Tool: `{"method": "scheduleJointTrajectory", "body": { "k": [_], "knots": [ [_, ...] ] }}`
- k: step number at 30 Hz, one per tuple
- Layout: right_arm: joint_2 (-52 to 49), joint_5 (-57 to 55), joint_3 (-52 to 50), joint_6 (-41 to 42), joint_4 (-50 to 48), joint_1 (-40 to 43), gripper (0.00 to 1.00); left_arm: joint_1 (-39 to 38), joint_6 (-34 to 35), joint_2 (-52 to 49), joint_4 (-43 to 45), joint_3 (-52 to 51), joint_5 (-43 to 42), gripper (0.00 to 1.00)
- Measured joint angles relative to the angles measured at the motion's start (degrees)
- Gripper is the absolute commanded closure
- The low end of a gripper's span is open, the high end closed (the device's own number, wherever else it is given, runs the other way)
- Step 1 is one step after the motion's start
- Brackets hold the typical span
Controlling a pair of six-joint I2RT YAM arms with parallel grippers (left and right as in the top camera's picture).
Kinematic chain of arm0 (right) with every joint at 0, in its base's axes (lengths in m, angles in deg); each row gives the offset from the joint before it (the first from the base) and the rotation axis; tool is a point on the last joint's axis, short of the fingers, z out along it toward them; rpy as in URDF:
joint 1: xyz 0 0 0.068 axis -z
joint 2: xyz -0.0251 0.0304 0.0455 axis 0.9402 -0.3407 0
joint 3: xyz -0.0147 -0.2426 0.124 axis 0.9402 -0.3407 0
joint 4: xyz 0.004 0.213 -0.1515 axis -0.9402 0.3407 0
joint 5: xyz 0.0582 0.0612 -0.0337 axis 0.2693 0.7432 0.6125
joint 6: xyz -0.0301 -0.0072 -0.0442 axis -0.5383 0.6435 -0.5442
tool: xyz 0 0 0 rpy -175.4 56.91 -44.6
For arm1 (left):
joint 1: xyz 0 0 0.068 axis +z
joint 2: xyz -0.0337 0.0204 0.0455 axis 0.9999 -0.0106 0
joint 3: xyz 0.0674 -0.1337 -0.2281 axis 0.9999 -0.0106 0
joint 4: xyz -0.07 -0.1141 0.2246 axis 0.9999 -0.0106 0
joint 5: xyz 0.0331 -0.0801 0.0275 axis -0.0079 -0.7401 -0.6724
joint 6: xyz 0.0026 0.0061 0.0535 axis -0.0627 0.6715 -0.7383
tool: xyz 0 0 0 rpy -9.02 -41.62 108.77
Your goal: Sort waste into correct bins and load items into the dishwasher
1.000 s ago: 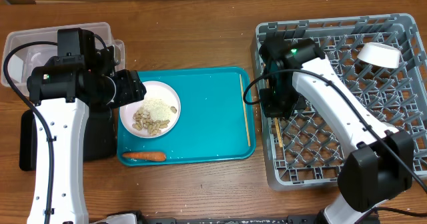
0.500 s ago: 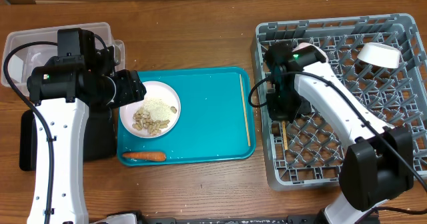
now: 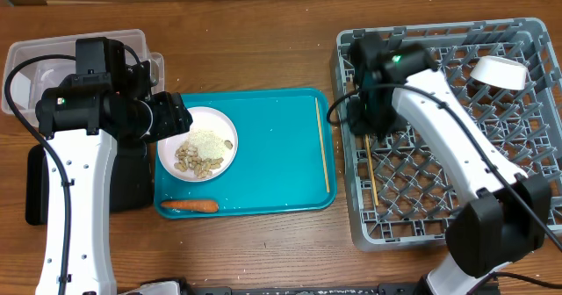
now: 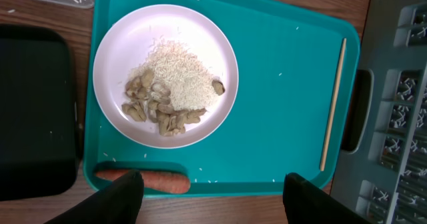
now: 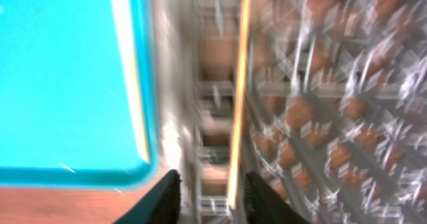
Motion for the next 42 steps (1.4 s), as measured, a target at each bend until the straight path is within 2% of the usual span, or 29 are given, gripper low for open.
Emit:
{"method": "scheduleJointTrajectory", "body": {
  "k": [4, 13, 22, 33, 34, 38, 42],
  "knots": [
    [0.0, 2.4, 5.4, 0.0, -5.8, -3.4, 0.48, 0.0, 0.0, 0.0, 0.0, 0.0, 0.0, 0.31],
    [-4.6, 4.1, -1.7, 2.8, -14.0, -8.7, 0.48, 0.0, 0.0, 0.0, 0.0, 0.0, 0.0, 0.31],
    [-14.1, 4.4, -5.7, 4.3, -16.6, -8.6, 0.49, 0.0, 0.0, 0.0, 0.0, 0.0, 0.0, 0.31],
    [-18.9, 5.4, -5.7, 4.5, -18.3, -9.1, 0.49, 0.0, 0.0, 0.0, 0.1, 0.0, 0.0, 0.3],
    [-19.2, 5.4, -5.7, 4.5, -18.3, -9.2, 0.52, 0.0, 0.0, 0.0, 0.2, 0.0, 0.0, 0.3],
    [-19.3, 5.2, -5.7, 4.6, -17.9, -9.4, 0.76, 0.0, 0.0, 0.0, 0.3, 0.0, 0.0, 0.3],
    [-19.3, 4.9, -5.7, 4.8, -17.7, -9.6, 0.88, 0.0, 0.0, 0.0, 0.1, 0.0, 0.0, 0.3]
  ]
}}
